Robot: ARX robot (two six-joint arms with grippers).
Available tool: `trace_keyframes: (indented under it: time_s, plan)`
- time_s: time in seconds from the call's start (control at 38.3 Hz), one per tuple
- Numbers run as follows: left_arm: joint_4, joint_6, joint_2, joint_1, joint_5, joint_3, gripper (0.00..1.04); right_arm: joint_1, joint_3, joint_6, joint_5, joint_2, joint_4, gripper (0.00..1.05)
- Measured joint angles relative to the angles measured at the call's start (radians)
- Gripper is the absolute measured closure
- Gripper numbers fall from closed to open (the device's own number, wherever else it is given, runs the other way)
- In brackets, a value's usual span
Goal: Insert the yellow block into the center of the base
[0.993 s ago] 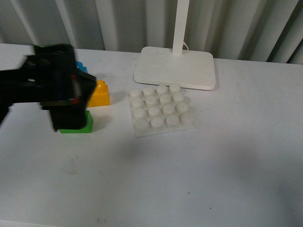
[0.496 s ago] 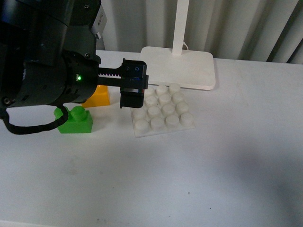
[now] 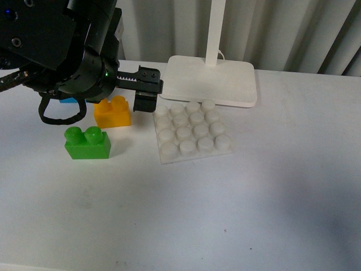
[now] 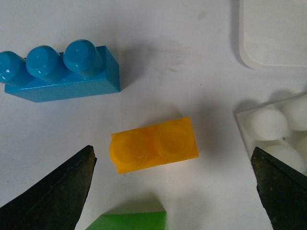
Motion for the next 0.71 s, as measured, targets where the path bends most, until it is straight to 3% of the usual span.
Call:
trace_keyframes:
  time_s: [0.71]
  plan:
    - [-0.091, -0.053, 0.124, 0.032, -0.006, 0.117, 0.06, 0.0, 0.0, 0.0, 0.0, 0.0, 0.0, 0.09]
